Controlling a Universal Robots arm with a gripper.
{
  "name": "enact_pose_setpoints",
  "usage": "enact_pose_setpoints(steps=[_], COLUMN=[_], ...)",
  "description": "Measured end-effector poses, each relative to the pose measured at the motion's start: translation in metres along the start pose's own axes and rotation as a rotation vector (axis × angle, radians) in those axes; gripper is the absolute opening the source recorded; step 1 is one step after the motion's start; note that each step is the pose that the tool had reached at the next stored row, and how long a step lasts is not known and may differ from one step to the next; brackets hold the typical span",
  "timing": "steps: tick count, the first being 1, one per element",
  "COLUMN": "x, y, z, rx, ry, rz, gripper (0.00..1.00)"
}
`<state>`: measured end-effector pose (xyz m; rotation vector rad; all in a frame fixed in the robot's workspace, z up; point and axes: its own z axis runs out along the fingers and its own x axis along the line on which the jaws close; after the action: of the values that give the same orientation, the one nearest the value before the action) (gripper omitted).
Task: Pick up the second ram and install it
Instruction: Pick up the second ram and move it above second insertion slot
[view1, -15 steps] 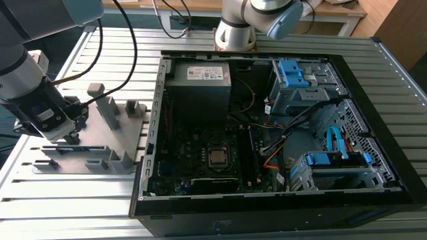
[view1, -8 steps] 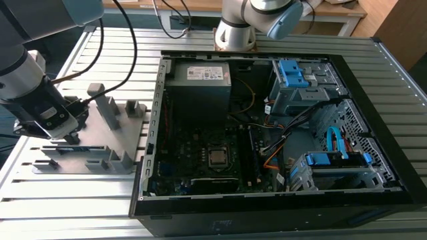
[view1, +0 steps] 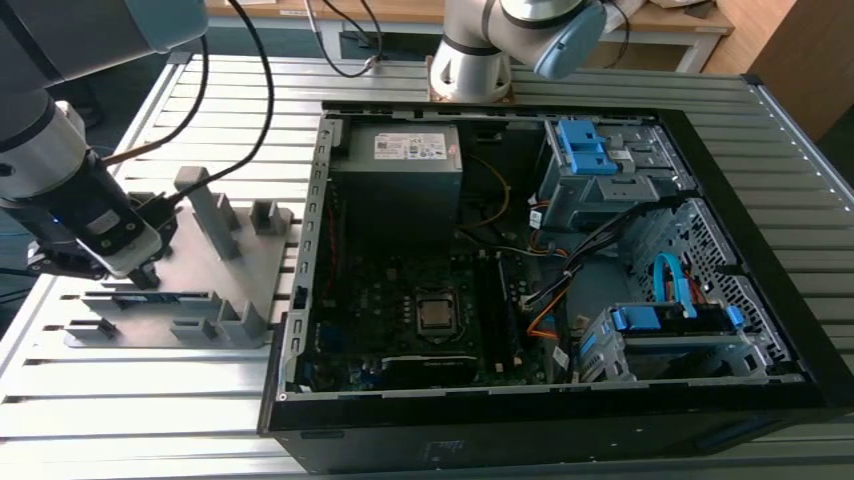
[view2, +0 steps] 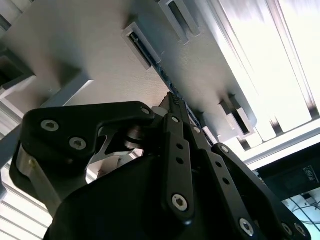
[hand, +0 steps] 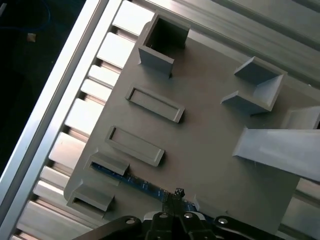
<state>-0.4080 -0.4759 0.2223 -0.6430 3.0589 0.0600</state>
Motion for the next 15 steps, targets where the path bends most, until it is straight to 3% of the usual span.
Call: enact_pose_setpoints(steps=[15], x=[0.0], y=[0.0], z=[0.0], rx=[-0.003], ry=[0.0046], rz=[-0.133], gripper=[0.1])
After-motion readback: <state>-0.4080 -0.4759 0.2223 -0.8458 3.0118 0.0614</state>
